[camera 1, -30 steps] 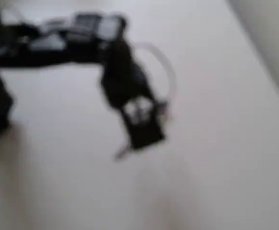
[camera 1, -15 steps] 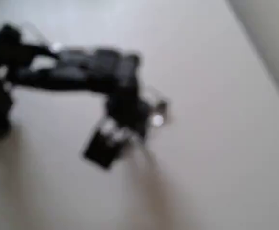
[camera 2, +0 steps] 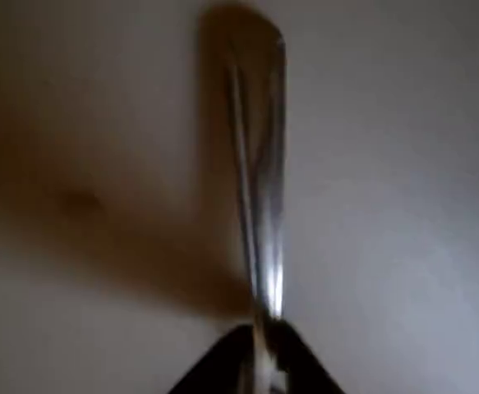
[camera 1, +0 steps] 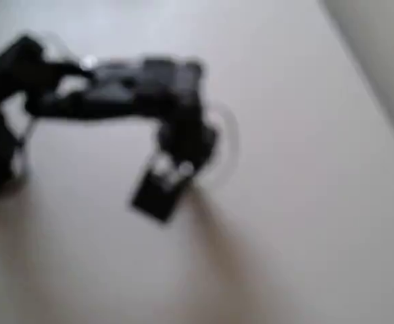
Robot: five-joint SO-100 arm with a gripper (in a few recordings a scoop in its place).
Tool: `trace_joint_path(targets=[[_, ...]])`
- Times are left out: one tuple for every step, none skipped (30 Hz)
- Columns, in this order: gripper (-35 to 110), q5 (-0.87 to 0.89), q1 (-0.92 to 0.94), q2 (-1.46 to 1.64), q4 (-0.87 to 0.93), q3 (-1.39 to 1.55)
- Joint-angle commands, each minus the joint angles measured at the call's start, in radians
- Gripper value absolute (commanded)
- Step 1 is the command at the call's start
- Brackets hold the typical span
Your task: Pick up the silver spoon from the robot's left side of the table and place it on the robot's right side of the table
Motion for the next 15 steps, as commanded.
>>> trace_joint_path(targets=[[-2,-0.040,0.106,-0.132,0.081,-0.322],[-2,-0.057,0.126,-0.179,0.107,-0.423],[-2,-0.067,0.146,-0.196,0.110,-0.459],[-2,-0.078,0.164,-0.196,0.109,-0.459],[-2,-0.083,0.183,-0.196,0.109,-0.459],[-2,-0.086,0.201,-0.198,0.109,-0.459],[-2,-0.089,0.218,-0.199,0.106,-0.459],[-2,-0.091,0.236,-0.204,0.101,-0.459],[-2,-0.091,0.255,-0.209,0.097,-0.460],[-2,-0.091,0.276,-0.213,0.089,-0.460],[-2,-0.091,0.295,-0.218,0.086,-0.460],[-2,-0.087,0.313,-0.224,0.083,-0.460],[-2,-0.086,0.330,-0.232,0.081,-0.460],[-2,-0.084,0.341,-0.239,0.081,-0.460],[-2,-0.084,0.350,-0.247,0.081,-0.460]])
